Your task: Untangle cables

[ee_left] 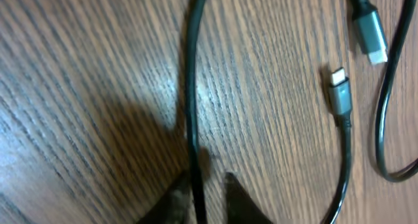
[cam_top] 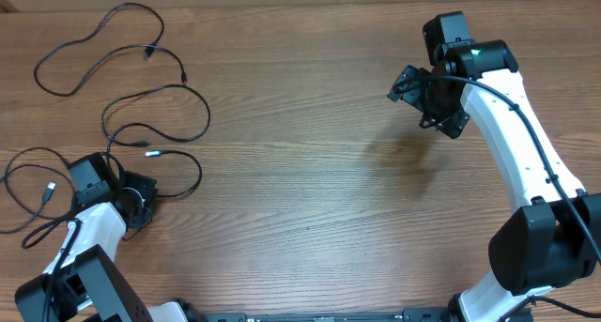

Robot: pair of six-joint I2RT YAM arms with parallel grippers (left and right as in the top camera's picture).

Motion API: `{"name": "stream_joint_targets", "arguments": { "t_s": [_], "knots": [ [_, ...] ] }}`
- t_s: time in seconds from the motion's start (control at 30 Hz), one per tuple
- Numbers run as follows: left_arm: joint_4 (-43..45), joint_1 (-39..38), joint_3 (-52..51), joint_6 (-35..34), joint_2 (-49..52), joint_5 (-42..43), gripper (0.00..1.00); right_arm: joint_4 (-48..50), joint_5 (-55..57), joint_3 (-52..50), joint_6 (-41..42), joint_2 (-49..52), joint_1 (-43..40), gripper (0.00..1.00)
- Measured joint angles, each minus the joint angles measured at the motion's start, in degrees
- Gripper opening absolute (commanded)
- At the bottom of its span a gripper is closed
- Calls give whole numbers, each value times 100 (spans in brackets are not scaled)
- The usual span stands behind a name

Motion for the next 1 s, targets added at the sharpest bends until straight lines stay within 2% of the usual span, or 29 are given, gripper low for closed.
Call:
{"name": "stream_joint_targets", "arguments": {
  "t_s": [0.03,0.13,0.23,0.37,0.47,0.57,0.6,0.77,0.9,1.0],
  "knots": [
    [0,0,0,9,0,2,66,0,0,0,-2,0,-2,100],
    [-7,-2,90,74,-22,92,77,-2,2,0,-2,0,0,100],
    [-649,-2,326,92,-39,144,79,-2,2,0,-2,0,-2,100],
    [-1928,-2,732,109,-157,223,88,0,2,0,-2,0,0,100],
    [-2680,0,1202,339,-420,601,95,-2,2,0,-2,0,0,100],
    [-3130,-22,1633,1088,-782,1519,100,-2,2,0,-2,0,0,100],
    [-3237,-83,1744,1517,-964,2061,100,-2,4,0,-2,0,0,100],
    [-4011,-715,1797,2806,-1440,3241,100,-2,2,0,0,0,0,100],
    [-4352,-1093,1797,3209,-1884,3355,100,-2,2,0,-2,0,-2,100],
    [-4677,-1239,1797,3298,-2616,3008,99,0,2,0,0,0,-2,100]
  ]
}}
